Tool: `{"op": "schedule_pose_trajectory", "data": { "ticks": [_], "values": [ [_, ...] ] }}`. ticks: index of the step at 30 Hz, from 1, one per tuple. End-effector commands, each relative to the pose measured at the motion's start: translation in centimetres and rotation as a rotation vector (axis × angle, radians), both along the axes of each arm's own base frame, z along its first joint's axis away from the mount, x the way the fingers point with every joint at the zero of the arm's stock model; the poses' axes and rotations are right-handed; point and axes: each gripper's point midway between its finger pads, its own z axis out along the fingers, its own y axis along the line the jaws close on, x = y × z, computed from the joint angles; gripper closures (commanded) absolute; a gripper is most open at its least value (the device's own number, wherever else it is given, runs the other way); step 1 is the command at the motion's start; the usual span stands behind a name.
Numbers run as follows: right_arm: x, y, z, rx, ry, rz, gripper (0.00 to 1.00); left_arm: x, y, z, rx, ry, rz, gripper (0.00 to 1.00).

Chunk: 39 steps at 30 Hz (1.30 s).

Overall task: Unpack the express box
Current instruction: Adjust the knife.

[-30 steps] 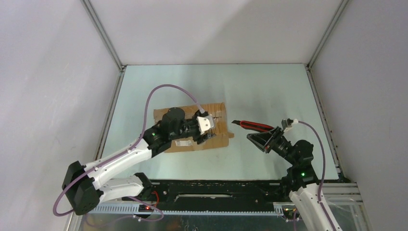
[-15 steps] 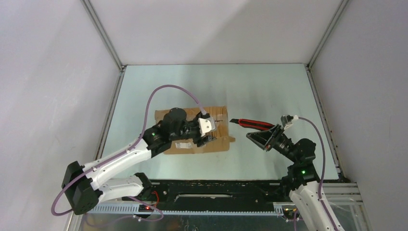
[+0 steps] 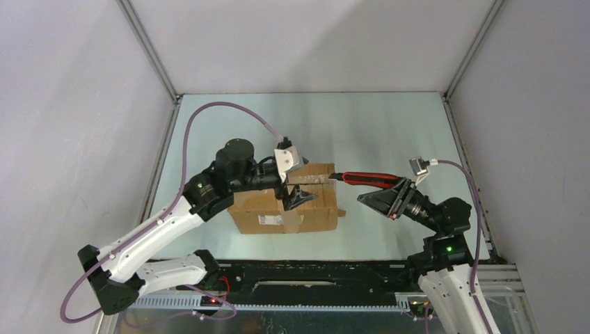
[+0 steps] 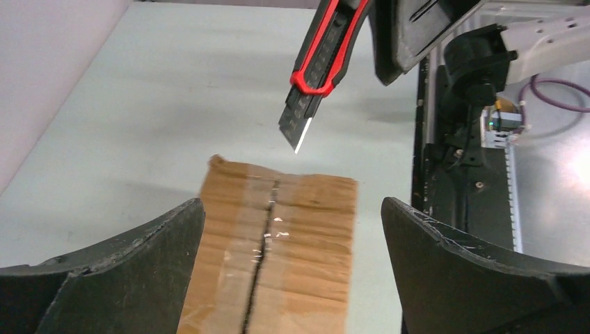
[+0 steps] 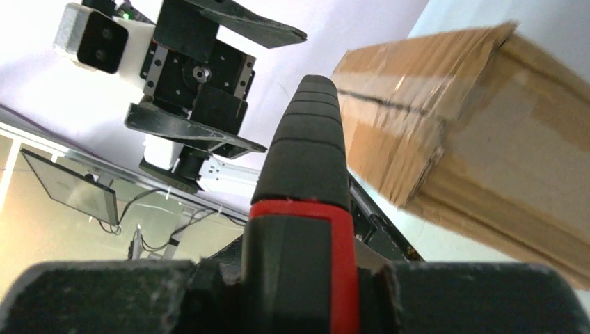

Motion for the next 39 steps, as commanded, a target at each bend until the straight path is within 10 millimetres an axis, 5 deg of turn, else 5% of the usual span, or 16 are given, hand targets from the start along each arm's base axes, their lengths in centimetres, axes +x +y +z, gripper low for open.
{"op": "schedule_pose_trajectory", "data": {
  "ticks": [1,6,10,24,29,32,35,37,39],
  "values": [
    [-1.8,0.2,0.7,-0.051,-0.104,0.069,1.00,-1.8,-0.8,1.8,-0.047,0.074,-0.074,0.00],
    [-3.0,0.6,1.2,-0.104,-0.161,0.116,1.00,-4.0,-2.5,4.6,-0.107,0.203,-0.237,0.00],
    [-3.3,1.0,1.3,-0.147,-0.186,0.135,1.00,-5.0,-3.3,5.0,-0.100,0.318,-0.296,0.02],
    [-4.0,3.1,2.6,-0.180,-0.266,0.202,1.00,-6.2,-5.1,2.5,0.004,0.560,-0.333,0.15],
    [-3.9,3.1,3.1,-0.194,-0.282,0.193,1.00,-6.6,-5.2,2.2,0.002,0.591,-0.348,0.33],
    [-3.6,3.1,3.5,-0.188,-0.291,0.181,1.00,-6.6,-5.5,2.7,-0.038,0.587,-0.367,0.58],
    [-3.0,3.0,4.2,-0.168,-0.289,0.142,1.00,-6.5,-6.1,3.3,-0.092,0.606,-0.367,0.93],
    [-2.0,2.8,4.6,-0.156,-0.269,0.081,0.99,-6.3,-6.6,4.3,-0.169,0.610,-0.372,1.00],
    [-0.6,2.2,5.2,-0.132,-0.245,-0.026,0.62,-6.1,-7.1,5.3,-0.266,0.646,-0.368,1.00]
  ]
}}
